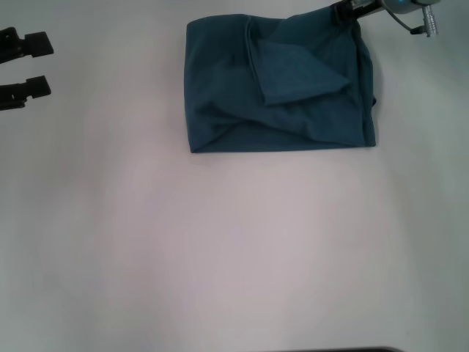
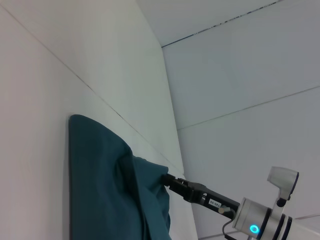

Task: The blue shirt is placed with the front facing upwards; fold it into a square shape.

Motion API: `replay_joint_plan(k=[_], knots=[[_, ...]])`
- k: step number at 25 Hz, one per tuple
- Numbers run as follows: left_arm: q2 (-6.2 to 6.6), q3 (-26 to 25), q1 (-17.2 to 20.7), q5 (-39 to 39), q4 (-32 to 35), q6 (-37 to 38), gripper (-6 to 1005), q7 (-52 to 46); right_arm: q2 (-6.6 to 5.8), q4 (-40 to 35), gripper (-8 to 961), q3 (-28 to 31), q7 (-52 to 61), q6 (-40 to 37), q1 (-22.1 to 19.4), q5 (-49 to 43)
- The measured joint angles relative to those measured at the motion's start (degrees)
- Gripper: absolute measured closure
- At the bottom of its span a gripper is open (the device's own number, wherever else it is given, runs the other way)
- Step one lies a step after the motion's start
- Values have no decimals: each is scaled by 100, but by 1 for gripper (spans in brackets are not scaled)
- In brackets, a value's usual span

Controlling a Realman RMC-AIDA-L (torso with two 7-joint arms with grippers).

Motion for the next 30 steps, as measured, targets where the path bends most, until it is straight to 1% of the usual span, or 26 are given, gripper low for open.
replay_joint_plan(k=[6,9,11,12,14,20,25,30], knots=[[-3,-7,-18,0,7,8,94,13,-53,-19,686,20,7,35,-13,-21],[-3,-12,-20,1,-3,19,94,6,-37,-451,686,124,-3,-311,-41,150],[-6,-13,-20,1,-17,22,94,-3,-1,-811,686,89,-54,-522,-144,415],[-7,-13,-20,1,-19,25,94,-5,10,-866,686,54,-71,-548,-174,487],[-7,-14,-18,1,-12,27,94,-7,14,-766,685,-31,-71,-464,-169,556],[-6,-13,-18,2,8,28,94,-20,15,224,686,-60,-8,279,100,279],[-4,-13,-22,1,13,27,94,-42,5,418,688,-74,162,569,137,-14],[-3,-12,-26,1,14,2,95,-51,-62,625,690,-95,195,678,138,-37]])
